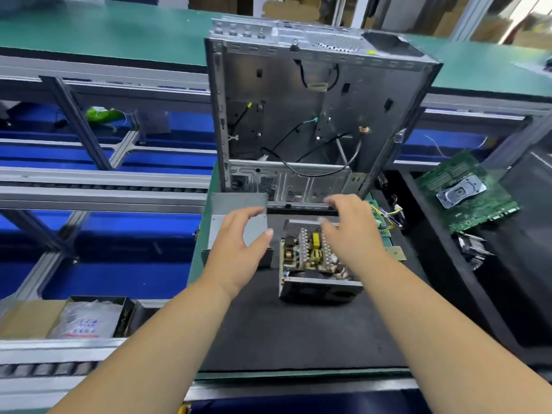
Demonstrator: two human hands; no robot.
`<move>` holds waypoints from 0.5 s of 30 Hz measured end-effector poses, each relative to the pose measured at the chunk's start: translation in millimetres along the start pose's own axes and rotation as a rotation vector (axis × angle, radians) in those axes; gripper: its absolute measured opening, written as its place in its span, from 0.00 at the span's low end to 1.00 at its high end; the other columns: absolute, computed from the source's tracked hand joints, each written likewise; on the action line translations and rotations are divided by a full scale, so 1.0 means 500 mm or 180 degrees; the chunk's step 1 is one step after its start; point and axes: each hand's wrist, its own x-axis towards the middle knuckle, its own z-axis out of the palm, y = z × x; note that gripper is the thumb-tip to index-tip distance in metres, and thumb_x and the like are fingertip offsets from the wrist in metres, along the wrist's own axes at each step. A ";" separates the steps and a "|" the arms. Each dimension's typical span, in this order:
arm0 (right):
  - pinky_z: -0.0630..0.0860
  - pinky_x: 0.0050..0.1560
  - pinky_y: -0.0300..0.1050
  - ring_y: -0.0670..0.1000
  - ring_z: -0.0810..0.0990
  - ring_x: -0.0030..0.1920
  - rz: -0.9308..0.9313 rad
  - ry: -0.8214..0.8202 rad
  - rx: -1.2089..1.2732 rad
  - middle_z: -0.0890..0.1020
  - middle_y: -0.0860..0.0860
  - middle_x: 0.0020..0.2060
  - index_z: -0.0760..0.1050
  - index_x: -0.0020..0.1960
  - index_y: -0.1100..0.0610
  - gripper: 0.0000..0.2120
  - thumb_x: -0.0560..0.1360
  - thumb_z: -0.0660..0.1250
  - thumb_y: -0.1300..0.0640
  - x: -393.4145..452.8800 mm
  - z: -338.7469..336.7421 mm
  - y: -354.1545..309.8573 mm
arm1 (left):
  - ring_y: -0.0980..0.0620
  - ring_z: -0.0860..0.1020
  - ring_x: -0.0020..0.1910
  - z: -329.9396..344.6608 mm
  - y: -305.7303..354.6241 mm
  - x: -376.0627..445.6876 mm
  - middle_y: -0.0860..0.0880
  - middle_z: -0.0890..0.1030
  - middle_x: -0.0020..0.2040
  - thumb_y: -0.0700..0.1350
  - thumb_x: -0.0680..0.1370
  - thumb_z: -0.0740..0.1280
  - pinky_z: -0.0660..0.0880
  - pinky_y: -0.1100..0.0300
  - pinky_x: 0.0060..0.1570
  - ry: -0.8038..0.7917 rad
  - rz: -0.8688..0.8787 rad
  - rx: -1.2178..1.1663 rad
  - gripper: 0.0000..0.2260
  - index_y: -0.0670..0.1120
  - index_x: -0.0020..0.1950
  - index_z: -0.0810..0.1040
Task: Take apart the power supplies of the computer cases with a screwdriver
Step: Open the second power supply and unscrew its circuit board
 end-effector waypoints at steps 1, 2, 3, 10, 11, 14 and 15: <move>0.68 0.66 0.53 0.57 0.72 0.63 0.0159 -0.0023 0.0063 0.77 0.54 0.60 0.76 0.66 0.55 0.17 0.78 0.68 0.54 0.001 -0.006 0.035 | 0.75 0.65 0.62 0.018 0.006 -0.001 0.62 0.72 0.64 0.49 0.79 0.68 0.58 0.82 0.56 -0.0067 0.0071 0.0097 0.16 0.62 0.64 0.72; 0.70 0.64 0.52 0.58 0.73 0.62 0.0306 -0.0036 0.0095 0.78 0.54 0.58 0.77 0.63 0.55 0.14 0.78 0.68 0.55 0.000 -0.011 0.070 | 0.75 0.65 0.62 0.038 0.012 -0.002 0.61 0.72 0.64 0.49 0.79 0.68 0.58 0.82 0.57 -0.0139 0.0140 0.0183 0.16 0.60 0.65 0.72; 0.71 0.61 0.52 0.58 0.75 0.61 0.0447 -0.0054 0.0095 0.79 0.55 0.57 0.79 0.61 0.56 0.12 0.77 0.68 0.57 -0.002 -0.012 0.105 | 0.75 0.65 0.61 0.057 0.017 -0.004 0.61 0.73 0.63 0.49 0.79 0.68 0.60 0.80 0.58 -0.0219 0.0199 0.0258 0.15 0.59 0.65 0.73; 0.76 0.52 0.48 0.57 0.80 0.56 0.1471 -0.0786 0.0029 0.80 0.51 0.52 0.78 0.55 0.53 0.13 0.74 0.71 0.47 -0.038 0.019 0.283 | 0.70 0.68 0.59 0.165 0.036 -0.014 0.62 0.71 0.59 0.47 0.79 0.68 0.60 0.76 0.59 -0.0785 0.0167 0.0669 0.15 0.58 0.64 0.74; 0.76 0.51 0.48 0.57 0.80 0.55 0.1502 -0.0898 0.0025 0.80 0.51 0.49 0.77 0.53 0.53 0.15 0.73 0.72 0.46 -0.039 0.025 0.297 | 0.68 0.68 0.59 0.177 0.040 -0.012 0.62 0.71 0.59 0.47 0.79 0.68 0.60 0.74 0.60 -0.0785 0.0141 0.0709 0.14 0.58 0.64 0.75; 0.77 0.50 0.48 0.57 0.80 0.54 0.1542 -0.1212 -0.0074 0.79 0.51 0.46 0.74 0.54 0.55 0.20 0.71 0.74 0.43 -0.042 0.041 0.325 | 0.65 0.69 0.60 0.209 0.053 -0.008 0.61 0.72 0.59 0.46 0.78 0.68 0.61 0.74 0.60 -0.0778 0.0096 0.0838 0.14 0.57 0.63 0.76; 0.76 0.49 0.47 0.57 0.80 0.54 0.1550 -0.1270 -0.0095 0.76 0.49 0.43 0.73 0.55 0.55 0.21 0.71 0.75 0.43 -0.043 0.045 0.331 | 0.65 0.69 0.60 0.217 0.057 -0.009 0.60 0.72 0.60 0.46 0.78 0.68 0.60 0.77 0.58 -0.0796 0.0067 0.0864 0.14 0.57 0.63 0.76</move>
